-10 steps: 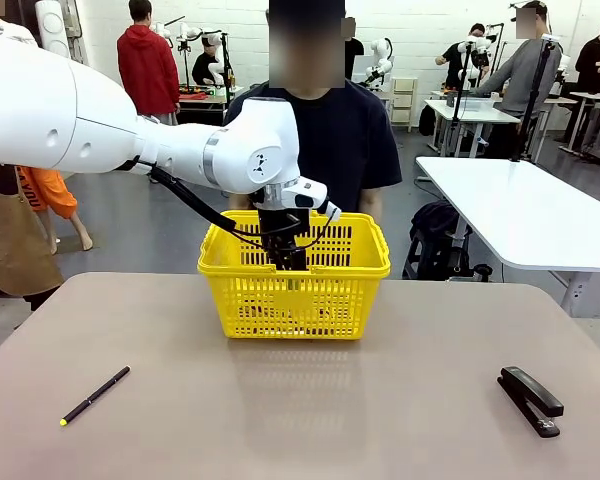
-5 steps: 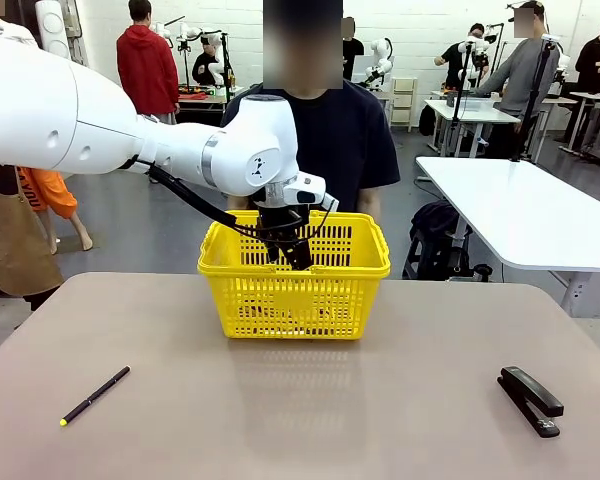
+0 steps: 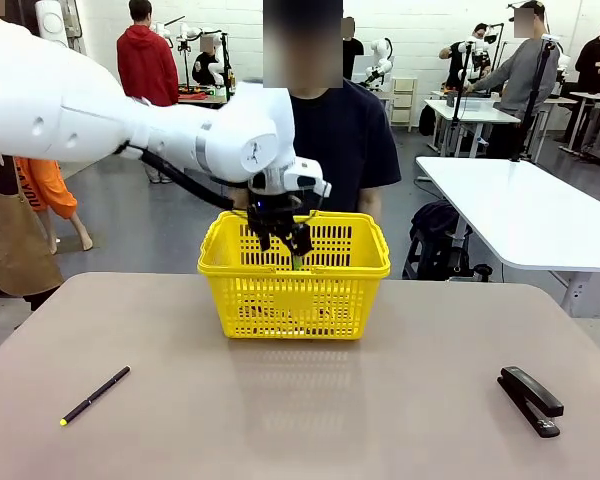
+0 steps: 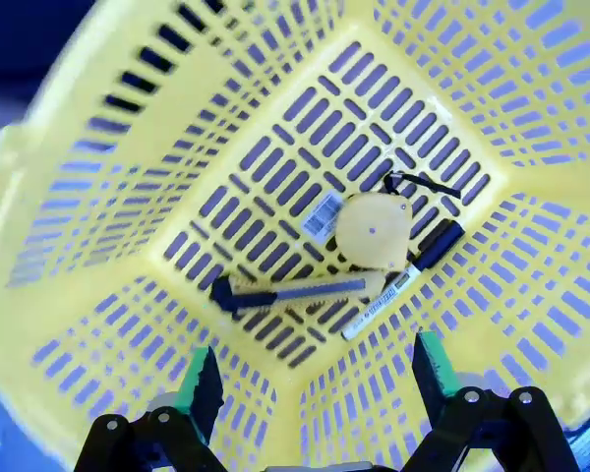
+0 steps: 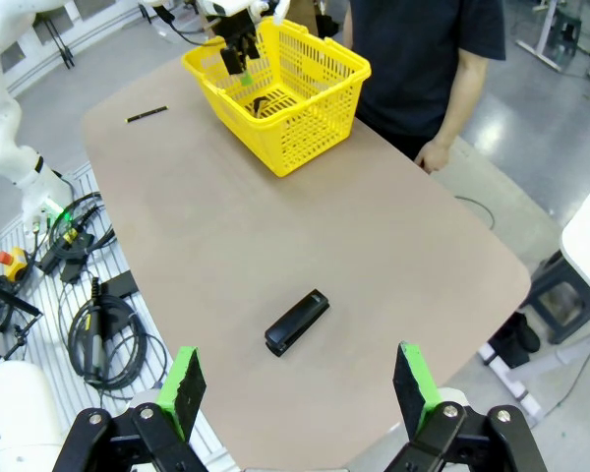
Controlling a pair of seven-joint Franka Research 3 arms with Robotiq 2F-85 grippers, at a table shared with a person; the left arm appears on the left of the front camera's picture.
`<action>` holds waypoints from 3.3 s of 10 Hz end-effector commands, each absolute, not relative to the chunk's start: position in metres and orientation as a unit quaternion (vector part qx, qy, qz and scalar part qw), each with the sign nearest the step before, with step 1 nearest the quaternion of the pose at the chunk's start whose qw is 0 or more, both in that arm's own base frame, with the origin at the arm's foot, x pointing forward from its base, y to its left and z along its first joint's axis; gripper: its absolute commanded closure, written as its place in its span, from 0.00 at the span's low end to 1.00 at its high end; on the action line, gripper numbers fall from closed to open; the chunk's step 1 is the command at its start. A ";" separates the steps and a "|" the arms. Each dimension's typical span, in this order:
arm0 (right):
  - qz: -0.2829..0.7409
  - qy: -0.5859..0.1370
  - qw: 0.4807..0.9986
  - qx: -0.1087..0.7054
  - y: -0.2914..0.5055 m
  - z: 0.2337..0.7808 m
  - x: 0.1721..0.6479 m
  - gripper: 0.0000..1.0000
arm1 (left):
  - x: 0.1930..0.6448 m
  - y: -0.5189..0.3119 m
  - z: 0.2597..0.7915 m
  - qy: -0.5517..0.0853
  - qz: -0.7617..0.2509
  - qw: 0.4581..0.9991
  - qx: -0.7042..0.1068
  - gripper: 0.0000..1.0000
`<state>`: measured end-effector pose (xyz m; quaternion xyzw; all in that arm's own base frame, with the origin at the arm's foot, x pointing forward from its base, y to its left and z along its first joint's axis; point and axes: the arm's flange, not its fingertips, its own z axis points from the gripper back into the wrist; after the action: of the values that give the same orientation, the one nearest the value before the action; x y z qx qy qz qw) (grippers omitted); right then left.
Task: Place the items the person wants into the basket.
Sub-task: Pick up the item the person points to and place it in the Market Basket.
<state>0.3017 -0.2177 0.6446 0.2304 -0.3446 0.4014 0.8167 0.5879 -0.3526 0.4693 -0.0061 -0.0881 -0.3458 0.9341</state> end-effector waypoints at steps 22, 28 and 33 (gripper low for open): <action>0.404 -0.350 0.812 0.233 -0.218 0.645 0.301 0.00 | 0.405 -0.163 0.616 -0.063 -0.255 0.961 -0.086 0.00; 0.404 -0.350 0.812 0.233 -0.218 0.645 0.301 0.00 | 0.394 0.065 0.681 -0.138 -0.418 0.813 -0.380 0.00; 0.404 -0.350 0.812 0.233 -0.218 0.645 0.301 0.00 | 0.337 0.160 0.654 -0.321 -0.272 0.867 -0.265 0.00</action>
<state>0.3012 -0.2184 0.6451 0.2302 -0.3446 0.4010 0.8170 0.3607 0.1738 0.6739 -0.2833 -0.2878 -0.2927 0.8667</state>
